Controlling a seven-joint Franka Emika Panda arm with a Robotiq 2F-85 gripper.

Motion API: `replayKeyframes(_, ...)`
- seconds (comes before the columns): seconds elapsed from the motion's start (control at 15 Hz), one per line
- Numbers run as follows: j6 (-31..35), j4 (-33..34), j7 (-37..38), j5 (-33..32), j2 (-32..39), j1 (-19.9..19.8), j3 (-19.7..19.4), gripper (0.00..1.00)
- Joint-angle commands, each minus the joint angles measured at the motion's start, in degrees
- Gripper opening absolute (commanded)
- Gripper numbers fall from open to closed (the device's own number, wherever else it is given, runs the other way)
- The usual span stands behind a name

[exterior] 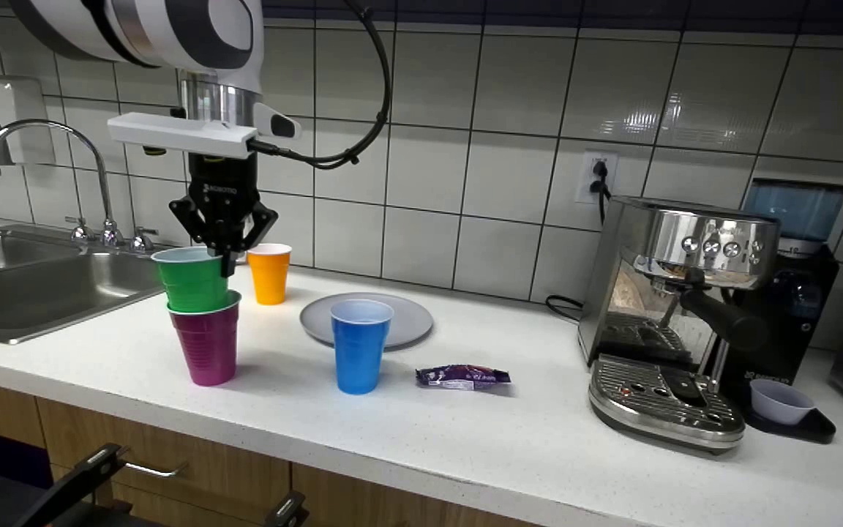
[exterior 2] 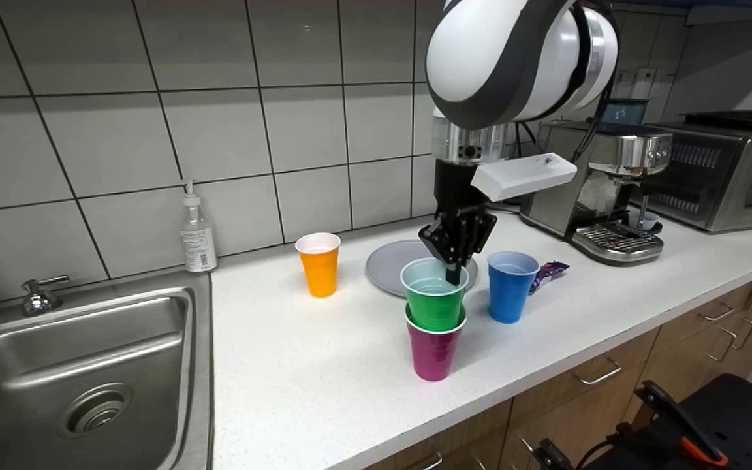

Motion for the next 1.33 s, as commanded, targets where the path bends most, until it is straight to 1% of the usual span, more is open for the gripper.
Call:
replayKeyframes(0.0,1.6,-0.5,1.0,-0.9,0.3,-1.3,1.0,0.01)
replayKeyframes(0.6,2.4,-0.4,1.3,-1.9,1.7,-2.1,0.9,0.01)
replayKeyframes(0.67,2.2,-0.3,1.4,-1.9,1.8,-2.1,0.9,0.17)
replayKeyframes(0.73,2.2,-0.3,1.4,-1.9,1.9,-2.2,0.9,0.31)
replayKeyframes(0.87,2.1,-0.2,1.3,-1.9,1.8,-2.2,0.9,0.44)
replayKeyframes(1.27,1.9,-0.2,1.0,-1.6,1.2,-2.3,0.8,0.89)
